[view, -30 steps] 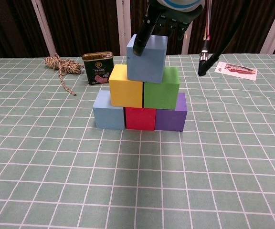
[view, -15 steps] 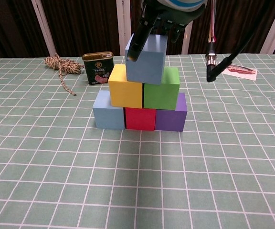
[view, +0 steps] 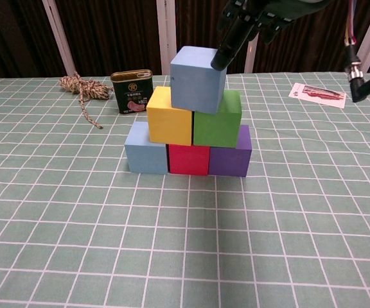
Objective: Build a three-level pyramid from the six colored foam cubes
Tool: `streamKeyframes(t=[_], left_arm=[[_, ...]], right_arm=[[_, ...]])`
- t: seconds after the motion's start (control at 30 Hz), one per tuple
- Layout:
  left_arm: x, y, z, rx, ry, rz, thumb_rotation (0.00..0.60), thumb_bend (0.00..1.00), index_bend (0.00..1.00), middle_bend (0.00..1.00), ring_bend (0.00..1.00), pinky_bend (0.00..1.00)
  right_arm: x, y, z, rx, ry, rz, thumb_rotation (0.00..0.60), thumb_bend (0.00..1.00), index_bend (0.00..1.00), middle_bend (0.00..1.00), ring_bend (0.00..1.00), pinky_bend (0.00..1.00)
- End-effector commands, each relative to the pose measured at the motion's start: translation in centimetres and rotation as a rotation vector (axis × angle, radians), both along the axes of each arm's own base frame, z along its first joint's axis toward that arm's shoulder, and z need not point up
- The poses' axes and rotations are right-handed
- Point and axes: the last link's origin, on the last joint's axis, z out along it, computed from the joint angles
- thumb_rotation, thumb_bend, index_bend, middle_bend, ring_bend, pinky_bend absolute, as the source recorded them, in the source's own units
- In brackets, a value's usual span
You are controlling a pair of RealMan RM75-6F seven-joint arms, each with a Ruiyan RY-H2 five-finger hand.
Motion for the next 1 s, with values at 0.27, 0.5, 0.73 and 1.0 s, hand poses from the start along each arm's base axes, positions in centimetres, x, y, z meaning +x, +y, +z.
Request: streamKeyframes(t=[0.27, 0.5, 0.73, 1.0], left_arm=[[-0.1, 0.0, -0.2, 0.008, 0.02, 0.006, 0.6, 0.07, 0.01, 0.12, 0.0, 0.0], [-0.3, -0.1, -0.2, 0.021, 0.036, 0.011, 0.6, 0.07, 0.01, 0.12, 0.0, 0.0], [-0.4, 0.1, -0.4, 0.03, 0.065, 0.018, 0.6, 0.07, 0.01, 0.12, 0.0, 0.0], [-0.9, 0.1, -0.8, 0.054, 0.074, 0.026, 0.6, 0.07, 0.01, 0.1, 0.0, 0.0]], right_arm=[[-3.5, -0.8, 2.9, -0.125, 0.103, 0.071, 0.6, 0.39, 0.0, 0.0, 0.0, 0.0], [-8.4, -0.2, 5.5, -0.18, 0.125, 0.036, 0.6, 0.39, 0.0, 0.0, 0.0, 0.0], [-14.7, 1.5, 6.6, -0.169, 0.136, -0.023, 0.6, 0.39, 0.0, 0.0, 0.0, 0.0], [-20.6, 4.0, 7.2, -0.194, 0.131, -0.028, 0.6, 0.39, 0.0, 0.0, 0.0, 0.0]])
